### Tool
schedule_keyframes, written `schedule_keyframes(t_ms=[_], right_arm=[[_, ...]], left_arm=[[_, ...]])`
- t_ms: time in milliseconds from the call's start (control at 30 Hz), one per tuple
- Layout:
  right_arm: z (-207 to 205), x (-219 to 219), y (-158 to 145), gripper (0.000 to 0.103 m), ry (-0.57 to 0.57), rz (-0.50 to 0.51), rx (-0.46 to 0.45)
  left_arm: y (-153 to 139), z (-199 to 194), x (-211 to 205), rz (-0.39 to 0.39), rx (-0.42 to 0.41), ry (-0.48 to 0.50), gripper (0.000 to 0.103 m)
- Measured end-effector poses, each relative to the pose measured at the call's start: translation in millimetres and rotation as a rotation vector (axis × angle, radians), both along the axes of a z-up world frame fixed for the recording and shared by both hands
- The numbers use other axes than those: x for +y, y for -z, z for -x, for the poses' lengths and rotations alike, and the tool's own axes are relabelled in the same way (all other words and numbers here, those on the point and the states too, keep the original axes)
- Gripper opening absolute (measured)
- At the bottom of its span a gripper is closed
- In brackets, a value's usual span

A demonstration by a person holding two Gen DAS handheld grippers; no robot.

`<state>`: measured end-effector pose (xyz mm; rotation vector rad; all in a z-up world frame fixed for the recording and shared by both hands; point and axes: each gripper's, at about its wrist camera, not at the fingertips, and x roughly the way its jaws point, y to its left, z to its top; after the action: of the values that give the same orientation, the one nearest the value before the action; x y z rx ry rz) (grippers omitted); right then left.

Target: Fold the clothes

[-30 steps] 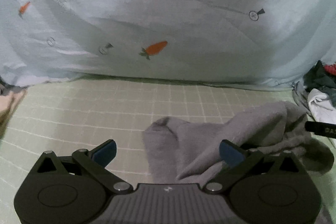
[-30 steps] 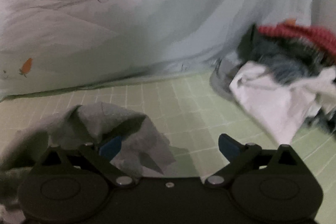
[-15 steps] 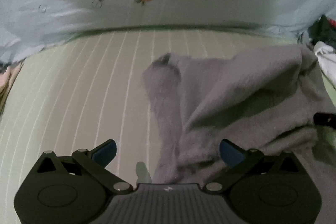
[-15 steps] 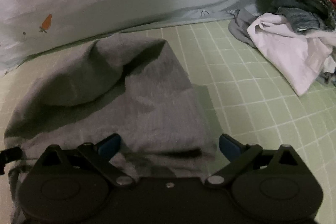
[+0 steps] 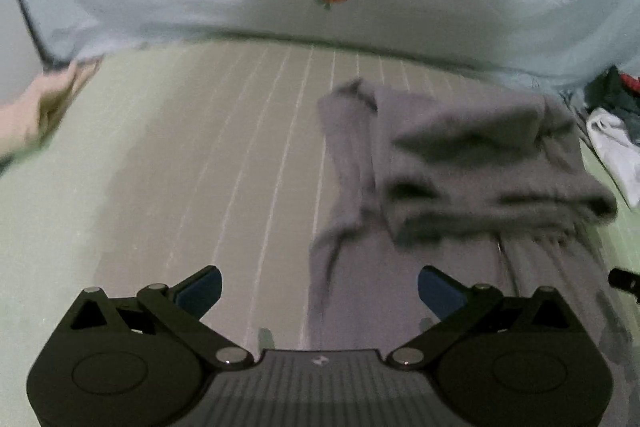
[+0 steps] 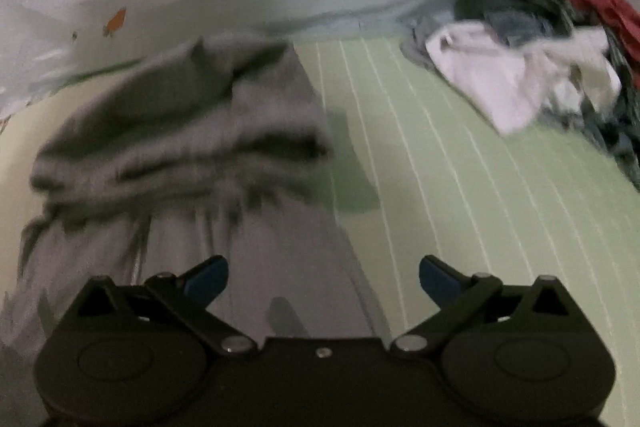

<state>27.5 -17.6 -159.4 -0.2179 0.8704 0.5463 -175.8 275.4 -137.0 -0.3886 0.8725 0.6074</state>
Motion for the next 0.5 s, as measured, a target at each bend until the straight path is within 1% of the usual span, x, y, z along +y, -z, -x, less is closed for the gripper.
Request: schedule_keyframes(t_ms=[200, 300, 433, 500], right_arm=[[34.6, -41.0, 26.8, 0.103, -0.007, 0.049, 0.090], [48.0, -55.5, 32.3, 0.103, -0.018, 0.068, 0.097], [58.2, -68.8, 33.3, 0.103, -0.046, 0.044, 0.124], [64.5, -69.6, 37.2, 0.103, -0.075, 0.068, 0.139]], left_arm=[[22.5, 27.0, -34.8, 0.066, 0.074, 0.015, 0.103], [29.9, 35.8, -50.9, 0.104, 0.092, 0.010, 0.103], [40.0, 49.4, -72.5, 0.131, 0.118, 0.012, 0.103], [44.7, 52.7, -81.8, 0.148, 0.136, 0.011, 0.103]])
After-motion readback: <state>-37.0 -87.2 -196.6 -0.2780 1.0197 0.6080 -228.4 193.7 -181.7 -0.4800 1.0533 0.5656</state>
